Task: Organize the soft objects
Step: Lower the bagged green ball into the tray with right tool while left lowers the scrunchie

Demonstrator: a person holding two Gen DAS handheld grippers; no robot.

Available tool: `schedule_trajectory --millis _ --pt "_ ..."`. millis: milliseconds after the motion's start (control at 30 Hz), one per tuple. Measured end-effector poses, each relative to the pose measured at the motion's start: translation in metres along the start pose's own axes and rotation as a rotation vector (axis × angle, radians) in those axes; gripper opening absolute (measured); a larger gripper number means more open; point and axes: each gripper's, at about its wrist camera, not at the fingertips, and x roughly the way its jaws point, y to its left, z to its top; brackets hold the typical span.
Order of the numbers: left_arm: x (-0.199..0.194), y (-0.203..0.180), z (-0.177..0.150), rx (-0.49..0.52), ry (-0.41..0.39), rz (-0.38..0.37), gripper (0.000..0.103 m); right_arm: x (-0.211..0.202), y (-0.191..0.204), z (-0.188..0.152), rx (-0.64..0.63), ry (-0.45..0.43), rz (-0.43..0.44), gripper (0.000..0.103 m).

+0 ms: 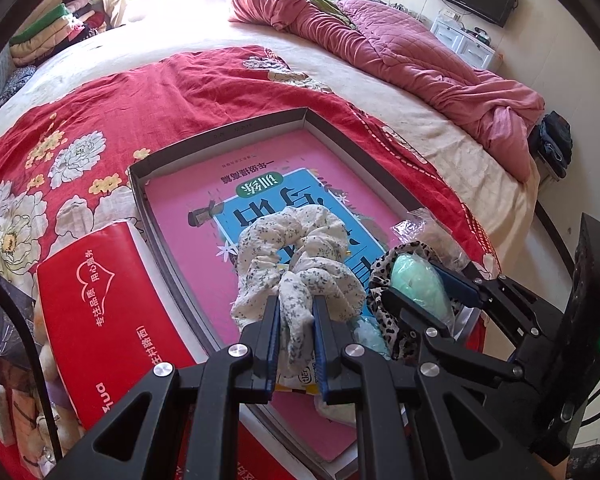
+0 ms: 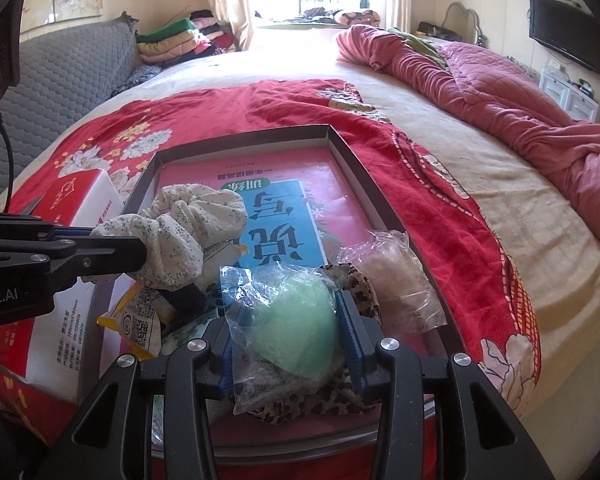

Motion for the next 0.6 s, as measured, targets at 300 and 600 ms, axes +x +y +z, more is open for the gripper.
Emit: schedule_trajectory --millis 300,600 --pt "-0.002 0.002 -0.003 -0.006 0.001 -0.009 0.015 -0.002 0.005 0.0 -0.021 -0.011 0.01 0.056" --pt "-0.003 -0.003 -0.007 0.013 0.019 -0.03 0.015 -0.026 -0.002 0.004 0.007 -0.115 -0.016 0.065"
